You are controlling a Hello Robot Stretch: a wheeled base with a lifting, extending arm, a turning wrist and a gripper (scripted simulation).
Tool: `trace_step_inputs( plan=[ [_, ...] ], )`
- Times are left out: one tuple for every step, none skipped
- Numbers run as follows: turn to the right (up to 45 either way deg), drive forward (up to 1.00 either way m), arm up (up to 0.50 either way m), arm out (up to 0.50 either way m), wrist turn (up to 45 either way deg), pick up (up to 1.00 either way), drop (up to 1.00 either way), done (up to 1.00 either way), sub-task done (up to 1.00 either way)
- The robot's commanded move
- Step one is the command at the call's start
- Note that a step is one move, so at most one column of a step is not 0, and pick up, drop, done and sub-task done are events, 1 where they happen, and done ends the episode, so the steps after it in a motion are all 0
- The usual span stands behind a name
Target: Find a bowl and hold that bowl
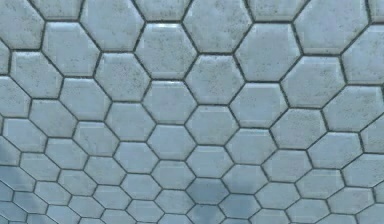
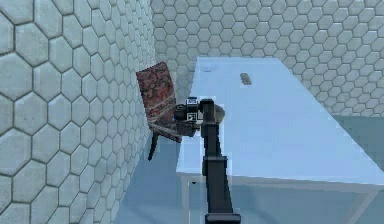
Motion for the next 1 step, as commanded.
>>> trace_step_inputs(
  plan=[
    [0.0,0.0,0.0,0.0,0.0,0.0,0.0,1.0,0.0]
  ],
)
